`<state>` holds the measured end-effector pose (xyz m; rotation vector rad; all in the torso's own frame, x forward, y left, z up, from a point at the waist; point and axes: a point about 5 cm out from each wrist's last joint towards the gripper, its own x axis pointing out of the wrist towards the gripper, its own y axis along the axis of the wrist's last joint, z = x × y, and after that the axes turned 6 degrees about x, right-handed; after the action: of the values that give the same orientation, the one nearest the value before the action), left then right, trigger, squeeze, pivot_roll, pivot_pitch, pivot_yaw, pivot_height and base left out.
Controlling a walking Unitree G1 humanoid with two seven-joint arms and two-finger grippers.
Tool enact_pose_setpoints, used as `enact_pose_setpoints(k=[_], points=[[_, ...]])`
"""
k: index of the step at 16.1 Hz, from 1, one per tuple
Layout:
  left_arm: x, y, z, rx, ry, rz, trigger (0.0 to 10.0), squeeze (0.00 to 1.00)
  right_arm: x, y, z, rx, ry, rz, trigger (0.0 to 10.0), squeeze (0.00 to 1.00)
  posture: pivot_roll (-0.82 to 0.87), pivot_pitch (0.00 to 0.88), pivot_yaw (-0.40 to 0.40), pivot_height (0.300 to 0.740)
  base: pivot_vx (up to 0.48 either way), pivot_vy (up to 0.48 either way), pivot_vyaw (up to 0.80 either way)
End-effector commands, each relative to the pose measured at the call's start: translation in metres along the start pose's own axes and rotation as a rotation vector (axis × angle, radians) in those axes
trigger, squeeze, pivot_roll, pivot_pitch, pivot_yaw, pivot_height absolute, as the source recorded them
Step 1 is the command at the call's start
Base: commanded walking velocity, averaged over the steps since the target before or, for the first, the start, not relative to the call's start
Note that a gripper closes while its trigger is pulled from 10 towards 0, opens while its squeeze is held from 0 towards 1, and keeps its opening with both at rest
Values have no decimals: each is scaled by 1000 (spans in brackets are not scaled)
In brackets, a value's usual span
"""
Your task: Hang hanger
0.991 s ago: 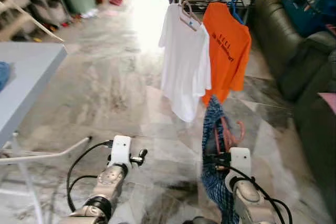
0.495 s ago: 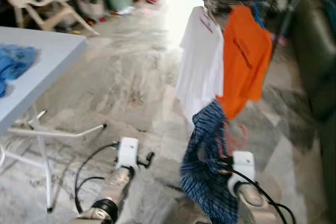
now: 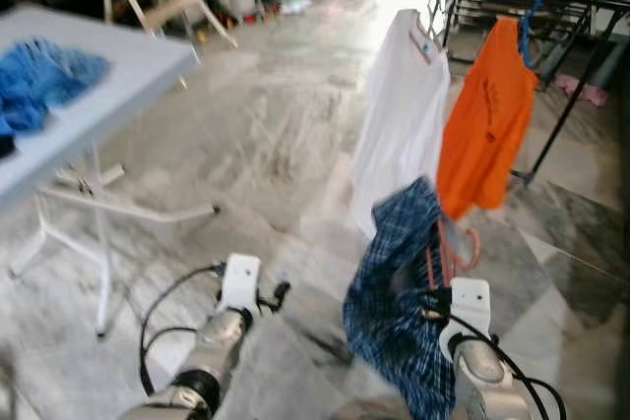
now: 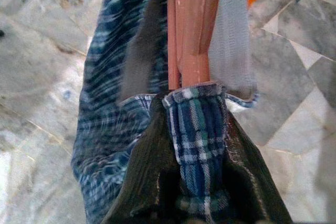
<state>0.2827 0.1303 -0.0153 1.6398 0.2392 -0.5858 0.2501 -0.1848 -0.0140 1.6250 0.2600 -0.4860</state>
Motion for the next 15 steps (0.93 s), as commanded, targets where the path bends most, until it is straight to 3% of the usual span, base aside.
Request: enact_pose_setpoints(k=[1, 6, 9, 15], points=[[-2, -3, -6, 10, 16, -14, 10000, 0, -1, 0, -6, 22, 10, 6, 10000, 0, -223, 117, 40, 740, 0, 0, 0], [-8, -17, -14, -92, -12, -31, 10000, 0, -6, 7, 3, 60, -45, 65, 10000, 0, -226, 130, 34, 740, 0, 0, 0], [-10, -20, -14, -105, -39, -27, 10000, 0, -8, 9, 5, 66, -56, 82, 10000, 0, -232, 140, 34, 740, 0, 0, -731], [-11, -22, -11, -110, -78, -25, 10000, 0, -13, 13, 8, 70, -71, 111, 10000, 0, -247, 147, 34, 740, 336, 0, -800]])
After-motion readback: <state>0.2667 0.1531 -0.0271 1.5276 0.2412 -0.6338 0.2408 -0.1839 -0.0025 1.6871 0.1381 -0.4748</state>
